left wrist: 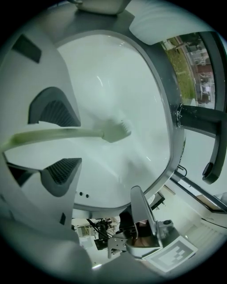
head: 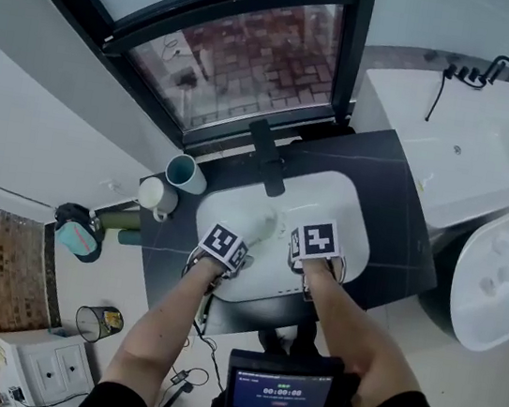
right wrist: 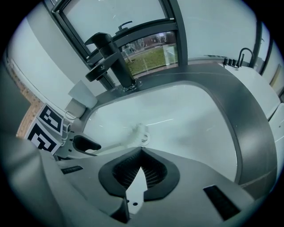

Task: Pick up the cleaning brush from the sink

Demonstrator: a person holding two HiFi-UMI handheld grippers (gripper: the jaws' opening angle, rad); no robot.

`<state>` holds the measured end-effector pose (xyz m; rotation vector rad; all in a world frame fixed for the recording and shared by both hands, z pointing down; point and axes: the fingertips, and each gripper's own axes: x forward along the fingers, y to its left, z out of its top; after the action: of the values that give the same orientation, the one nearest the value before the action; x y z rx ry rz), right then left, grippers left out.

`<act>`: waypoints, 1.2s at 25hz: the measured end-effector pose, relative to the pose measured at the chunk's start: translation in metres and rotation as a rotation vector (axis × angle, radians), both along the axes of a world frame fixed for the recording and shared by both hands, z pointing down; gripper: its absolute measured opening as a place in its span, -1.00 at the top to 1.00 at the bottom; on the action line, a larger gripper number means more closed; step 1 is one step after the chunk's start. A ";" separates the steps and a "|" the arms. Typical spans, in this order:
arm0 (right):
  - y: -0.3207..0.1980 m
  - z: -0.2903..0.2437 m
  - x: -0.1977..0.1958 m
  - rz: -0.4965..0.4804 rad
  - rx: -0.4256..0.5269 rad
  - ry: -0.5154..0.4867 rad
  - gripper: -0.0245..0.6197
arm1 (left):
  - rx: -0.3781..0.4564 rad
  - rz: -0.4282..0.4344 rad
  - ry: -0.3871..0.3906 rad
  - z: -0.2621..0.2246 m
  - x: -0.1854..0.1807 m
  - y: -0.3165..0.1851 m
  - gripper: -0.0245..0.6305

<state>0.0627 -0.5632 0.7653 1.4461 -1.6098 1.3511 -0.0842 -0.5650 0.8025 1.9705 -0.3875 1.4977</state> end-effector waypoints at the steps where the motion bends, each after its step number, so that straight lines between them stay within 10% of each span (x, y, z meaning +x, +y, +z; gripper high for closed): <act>1: -0.001 0.000 0.001 -0.005 -0.001 0.006 0.98 | -0.002 -0.004 0.002 0.001 0.002 0.000 0.20; 9: -0.002 0.006 0.014 0.014 0.017 -0.008 0.98 | -0.019 -0.023 -0.032 0.019 0.006 0.004 0.28; 13: -0.001 0.009 0.019 0.006 0.019 -0.003 0.98 | -0.006 -0.037 -0.056 0.027 0.004 0.002 0.67; 30: 0.020 -0.034 0.014 0.049 0.081 -0.023 0.98 | 0.054 -0.123 0.069 -0.041 -0.010 0.026 0.69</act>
<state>0.0772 -0.5433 0.7316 1.5317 -1.6718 1.3481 -0.0940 -0.5391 0.7611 1.9968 -0.5141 1.3517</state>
